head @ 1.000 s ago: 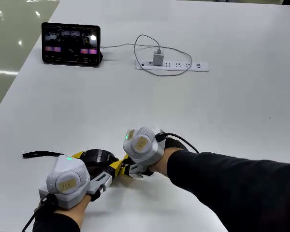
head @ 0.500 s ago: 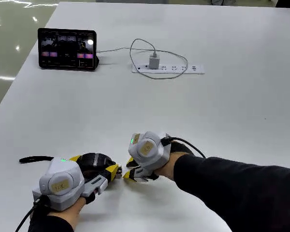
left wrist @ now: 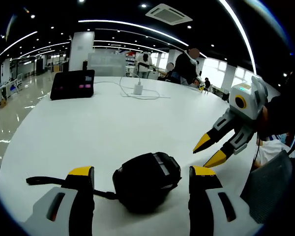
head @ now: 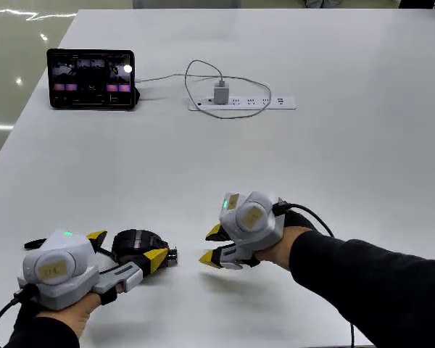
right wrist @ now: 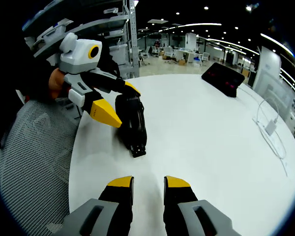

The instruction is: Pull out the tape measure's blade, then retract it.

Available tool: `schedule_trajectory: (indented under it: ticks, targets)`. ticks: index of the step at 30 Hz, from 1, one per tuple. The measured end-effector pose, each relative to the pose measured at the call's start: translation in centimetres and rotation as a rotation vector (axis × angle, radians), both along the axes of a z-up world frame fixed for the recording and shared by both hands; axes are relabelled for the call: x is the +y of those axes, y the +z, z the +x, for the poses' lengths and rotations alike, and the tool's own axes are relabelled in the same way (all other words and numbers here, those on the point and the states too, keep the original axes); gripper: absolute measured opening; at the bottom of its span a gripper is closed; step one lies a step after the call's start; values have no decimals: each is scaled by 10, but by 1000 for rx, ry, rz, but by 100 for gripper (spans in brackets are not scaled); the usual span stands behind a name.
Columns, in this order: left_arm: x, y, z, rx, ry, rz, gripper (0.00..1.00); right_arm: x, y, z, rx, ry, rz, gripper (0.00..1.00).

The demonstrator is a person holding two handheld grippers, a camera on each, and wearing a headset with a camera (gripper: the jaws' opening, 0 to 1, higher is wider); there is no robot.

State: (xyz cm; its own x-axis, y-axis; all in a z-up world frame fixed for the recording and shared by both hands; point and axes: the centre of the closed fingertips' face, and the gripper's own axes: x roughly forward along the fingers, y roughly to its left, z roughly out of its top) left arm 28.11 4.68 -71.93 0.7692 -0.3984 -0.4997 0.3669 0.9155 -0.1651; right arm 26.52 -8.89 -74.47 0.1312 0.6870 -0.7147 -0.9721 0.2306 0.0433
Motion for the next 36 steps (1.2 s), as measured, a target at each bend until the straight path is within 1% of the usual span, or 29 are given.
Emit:
schedule_trajectory:
  ticks: [1, 3, 6, 9, 10, 13, 16, 18, 19, 20, 22, 23, 24, 25, 27, 30, 33, 36]
  targets:
    - [2, 0, 0, 2, -8, -1, 77, -4, 1, 0, -2, -7, 2, 21]
    - [0, 1, -6, 31, -49, -21, 78, -13, 3, 1, -3, -23, 5, 21]
    - [3, 6, -10, 16, -96, -1, 82, -25, 7, 0, 0, -46, 14, 23]
    - [6, 7, -16, 31, -146, 16, 84, -38, 11, -2, -7, -50, 15, 24]
    - [7, 8, -18, 33, -157, 18, 85, -43, 13, -2, -11, -57, 16, 25]
    - [9, 10, -20, 32, -186, 21, 91, -55, 16, -1, -10, -83, 21, 27]
    - [8, 10, -24, 53, -231, 31, 96, -67, 19, -1, -9, -116, 29, 29]
    - [10, 11, -24, 57, -249, 54, 99, -74, 20, -1, -4, -135, 35, 30]
    - [13, 10, -22, 56, -246, 70, 99, -77, 20, -1, -3, -142, 35, 31]
    - [17, 10, -21, 55, -249, 96, 99, -80, 20, -3, 4, -150, 41, 31]
    - [19, 15, -20, 51, -260, 80, 99, -86, 21, -7, 15, -147, 57, 33]
    - [20, 16, -20, 52, -259, 82, 99, -89, 21, -8, 15, -148, 55, 35]
    - [22, 14, -21, 72, -263, 90, 99, -94, 22, -10, 14, -154, 51, 36]
    - [22, 14, -23, 88, -267, 85, 99, -97, 22, -10, 15, -160, 51, 37]
    - [22, 17, -24, 76, -277, 71, 99, -106, 23, -10, 20, -185, 59, 40]
    - [23, 16, -28, 95, -288, 68, 99, -117, 22, -11, 23, -214, 58, 46]
    - [23, 18, -32, 94, -307, 52, 99, -131, 21, -15, 14, -228, 45, 47]
    - [24, 17, -35, 102, -319, 55, 99, -143, 19, -19, 18, -244, 42, 51]
